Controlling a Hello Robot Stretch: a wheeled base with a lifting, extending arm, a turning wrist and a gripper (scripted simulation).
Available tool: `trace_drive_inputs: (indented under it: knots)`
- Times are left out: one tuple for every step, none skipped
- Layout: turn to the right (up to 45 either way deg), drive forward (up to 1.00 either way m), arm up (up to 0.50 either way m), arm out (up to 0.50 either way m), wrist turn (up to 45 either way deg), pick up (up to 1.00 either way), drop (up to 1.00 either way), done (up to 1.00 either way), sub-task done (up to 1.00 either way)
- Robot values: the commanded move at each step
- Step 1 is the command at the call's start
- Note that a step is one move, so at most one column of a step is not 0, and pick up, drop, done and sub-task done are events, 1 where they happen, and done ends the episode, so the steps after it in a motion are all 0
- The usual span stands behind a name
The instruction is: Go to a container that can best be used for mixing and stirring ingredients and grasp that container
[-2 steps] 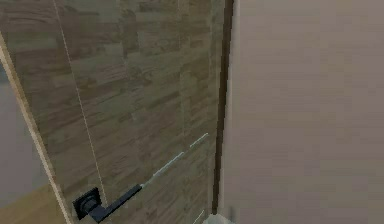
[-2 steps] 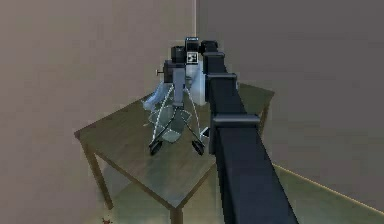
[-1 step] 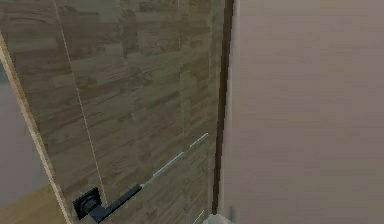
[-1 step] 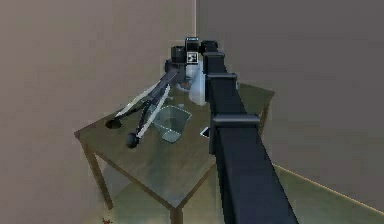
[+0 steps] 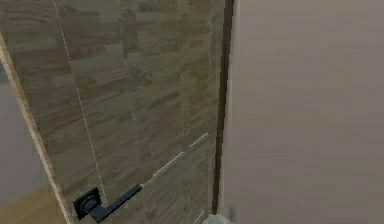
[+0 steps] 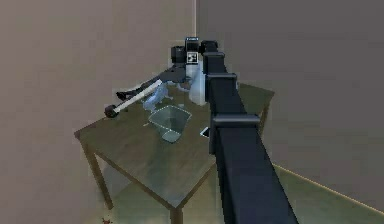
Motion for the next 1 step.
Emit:
trace_drive_inputs:
  knots:
    - [0.0, 0.0, 0.0, 0.0, 45.0, 0.0, 0.0, 0.0, 0.0]
